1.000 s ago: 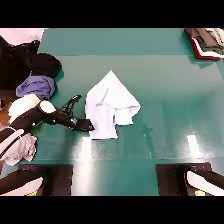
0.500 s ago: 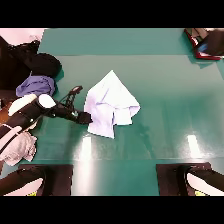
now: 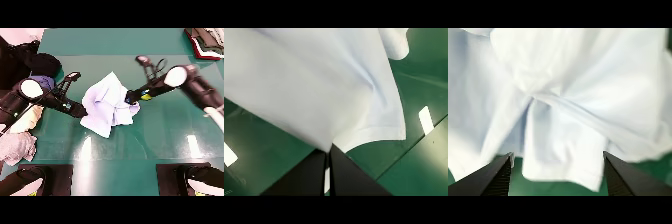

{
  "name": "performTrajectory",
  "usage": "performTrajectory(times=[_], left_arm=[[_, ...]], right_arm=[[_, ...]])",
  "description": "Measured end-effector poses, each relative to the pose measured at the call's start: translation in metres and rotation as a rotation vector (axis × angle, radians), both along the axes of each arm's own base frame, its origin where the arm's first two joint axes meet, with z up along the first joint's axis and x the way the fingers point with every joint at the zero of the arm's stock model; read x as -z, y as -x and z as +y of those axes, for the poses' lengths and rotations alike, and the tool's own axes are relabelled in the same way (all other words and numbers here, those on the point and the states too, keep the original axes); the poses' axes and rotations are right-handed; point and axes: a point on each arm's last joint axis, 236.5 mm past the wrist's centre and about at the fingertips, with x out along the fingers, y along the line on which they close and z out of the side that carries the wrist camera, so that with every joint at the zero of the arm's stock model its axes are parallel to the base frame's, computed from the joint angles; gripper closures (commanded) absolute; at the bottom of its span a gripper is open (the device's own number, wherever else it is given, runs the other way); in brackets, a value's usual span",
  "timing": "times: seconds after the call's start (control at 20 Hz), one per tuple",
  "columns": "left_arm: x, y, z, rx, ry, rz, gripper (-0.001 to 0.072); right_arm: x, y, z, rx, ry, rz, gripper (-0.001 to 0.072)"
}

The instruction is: Fold the shirts.

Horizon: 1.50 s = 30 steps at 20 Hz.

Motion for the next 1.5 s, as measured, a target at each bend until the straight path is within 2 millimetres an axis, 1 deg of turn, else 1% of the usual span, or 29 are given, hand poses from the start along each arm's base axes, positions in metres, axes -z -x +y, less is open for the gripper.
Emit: performTrajectory(times=[0.05, 0.15, 0.25, 0.35, 0.4, 0.45, 0.5, 0.55, 0.65, 0.75, 0.8, 0.9, 0.95, 1.0, 1.05, 1.1, 1.15, 1.25, 1.3, 1.4, 1.5], left_arm=[[-0.001, 0.000, 0.000, -0.001, -0.001, 0.002, 0.0682], [-0.001, 0.002, 0.001, 0.001, -0.007, 0.007, 0.0682], [-0.002, 0.002, 0.002, 0.000, -0.008, 0.008, 0.0682], [-0.002, 0.002, 0.002, 0.000, -0.011, 0.010, 0.0683], [-0.002, 0.002, 0.002, 0.000, -0.011, 0.010, 0.0682], [-0.002, 0.002, 0.002, 0.000, -0.011, 0.011, 0.0682], [-0.001, 0.003, 0.002, 0.001, -0.012, 0.012, 0.0682], [-0.002, 0.003, 0.003, -0.001, -0.012, 0.012, 0.0682], [-0.002, 0.003, 0.003, -0.002, -0.012, 0.013, 0.0683], [-0.002, 0.002, 0.003, -0.003, -0.011, 0.012, 0.0683], [-0.005, 0.000, 0.004, -0.009, -0.009, 0.009, 0.0683], [-0.017, -0.013, 0.012, -0.039, -0.002, -0.018, 0.0683], [-0.029, -0.021, 0.018, -0.056, 0.005, -0.040, 0.0683], [-0.043, -0.031, 0.024, -0.076, 0.012, -0.071, 0.0683], [-0.063, -0.043, 0.031, -0.096, 0.021, -0.113, 0.0683], [-0.084, -0.052, 0.038, -0.109, 0.029, -0.156, 0.0683], [-0.112, -0.060, 0.042, -0.118, 0.040, -0.216, 0.0683], [-0.174, -0.070, 0.049, -0.118, 0.055, -0.350, 0.0682], [-0.210, -0.070, 0.051, -0.113, 0.066, -0.431, 0.0682], [-0.282, -0.059, 0.055, -0.099, 0.085, -0.598, 0.0682], [-0.349, -0.036, 0.056, -0.093, 0.119, -0.760, 0.0683]], right_arm=[[0.013, -0.003, 0.010, 0.002, -0.011, 0.015, 0.0080], [0.032, -0.010, 0.026, 0.012, -0.030, 0.042, 0.0083], [0.045, -0.019, 0.040, 0.021, -0.052, 0.064, 0.0105], [0.054, -0.029, 0.050, 0.028, -0.063, 0.074, 0.0254], [0.057, -0.032, 0.054, 0.030, -0.068, 0.078, 0.0365], [0.060, -0.036, 0.057, 0.030, -0.070, 0.082, 0.0506], [0.062, -0.039, 0.059, 0.031, -0.070, 0.081, 0.0667], [0.064, -0.042, 0.060, 0.032, -0.068, 0.076, 0.0694], [0.068, -0.045, 0.057, 0.023, -0.043, 0.066, 0.0696], [0.069, -0.046, 0.047, 0.000, 0.013, 0.044, 0.0697], [0.065, -0.047, 0.039, -0.014, 0.046, 0.025, 0.0697], [0.047, -0.052, 0.017, -0.029, 0.112, -0.036, 0.0697], [0.031, -0.055, 0.003, -0.026, 0.140, -0.076, 0.0697], [0.010, -0.059, -0.011, -0.015, 0.153, -0.123, 0.0697], [-0.012, -0.061, -0.025, 0.002, 0.159, -0.165, 0.0697], [-0.038, -0.064, -0.042, 0.029, 0.160, -0.219, 0.0697], [-0.065, -0.066, -0.058, 0.059, 0.156, -0.277, 0.0697], [-0.127, -0.064, -0.090, 0.126, 0.131, -0.400, 0.0697], [-0.164, -0.060, -0.105, 0.163, 0.109, -0.474, 0.0697], [-0.237, -0.047, -0.134, 0.230, 0.074, -0.631, 0.0697], [-0.304, -0.024, -0.158, 0.290, 0.037, -0.778, 0.0697]])
